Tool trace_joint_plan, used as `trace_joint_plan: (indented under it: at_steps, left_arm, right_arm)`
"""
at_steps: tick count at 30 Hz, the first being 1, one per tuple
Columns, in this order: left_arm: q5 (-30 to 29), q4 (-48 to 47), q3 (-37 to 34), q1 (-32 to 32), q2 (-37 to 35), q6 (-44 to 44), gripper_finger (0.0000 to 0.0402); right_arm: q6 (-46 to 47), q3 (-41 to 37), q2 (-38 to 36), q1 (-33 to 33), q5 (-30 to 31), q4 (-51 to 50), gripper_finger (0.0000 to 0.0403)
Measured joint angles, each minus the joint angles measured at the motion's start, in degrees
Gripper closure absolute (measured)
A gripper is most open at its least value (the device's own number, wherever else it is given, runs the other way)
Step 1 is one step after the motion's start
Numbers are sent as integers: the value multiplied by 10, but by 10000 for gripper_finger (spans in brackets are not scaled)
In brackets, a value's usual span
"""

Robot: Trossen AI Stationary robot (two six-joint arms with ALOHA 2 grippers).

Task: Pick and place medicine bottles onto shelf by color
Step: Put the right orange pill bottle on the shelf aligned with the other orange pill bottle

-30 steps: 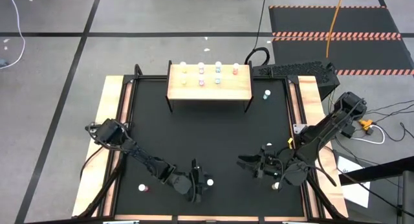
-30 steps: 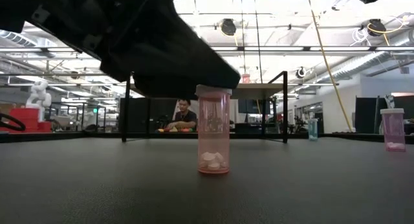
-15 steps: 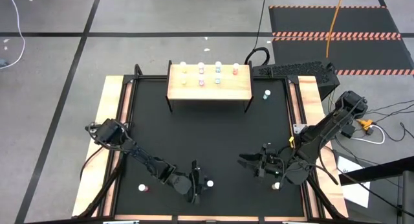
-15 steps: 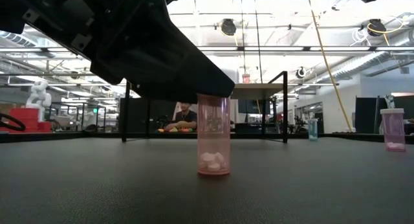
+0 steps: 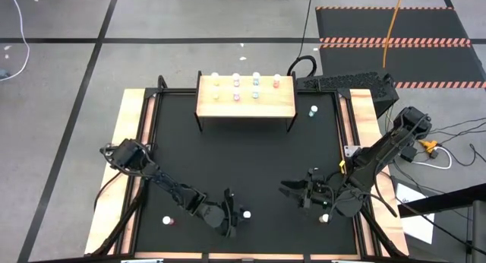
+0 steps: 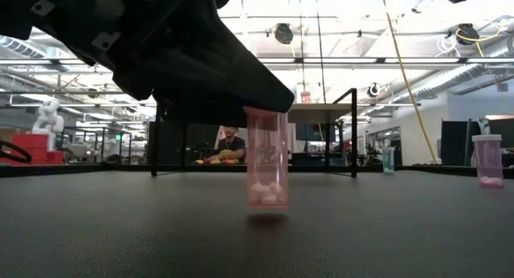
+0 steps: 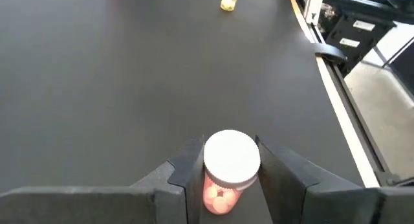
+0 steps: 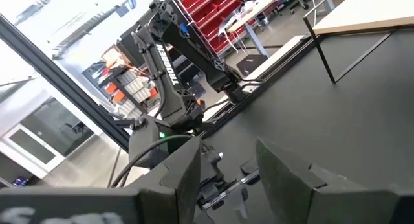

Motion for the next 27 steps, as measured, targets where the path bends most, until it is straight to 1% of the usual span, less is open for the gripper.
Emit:
trace_joint_plan:
  at_steps: [2,5,8,11,14,16,18,19,22,25,27]
  left_arm:
    - [0,-1,0,4,-10,3,277]
    - [0,-5,0,17,-37,29,277]
    - [-6,-37,0,46,-83,40,277]
    - [-5,-103,14,91,-140,54,277]
    - [37,-176,75,146,-171,118,277]
    - [68,-251,146,184,-174,161,277]
    - [75,-334,218,222,-168,181,277]
    - [75,-357,253,243,-160,185,277]
    - [77,-402,323,304,-149,193,277]
    - [86,-378,363,363,-142,201,277]
    - [108,-384,381,401,-141,213,277]
  right_arm:
    - [-12,0,0,0,0,0,261]
    - [-39,0,-12,0,0,-1,261]
    - [-77,0,-38,0,1,-11,261]
    - [-124,0,-80,-1,12,-21,261]
    - [-193,0,-129,-5,33,-24,261]
    - [-244,0,-164,-15,38,-25,261]
    - [-293,0,-197,-27,46,-26,261]
    - [-319,0,-213,-33,47,-30,261]
    - [-381,0,-254,-47,48,-37,261]
    - [-422,0,-290,-54,48,-51,261]
    - [-438,0,-308,-59,50,-62,261]
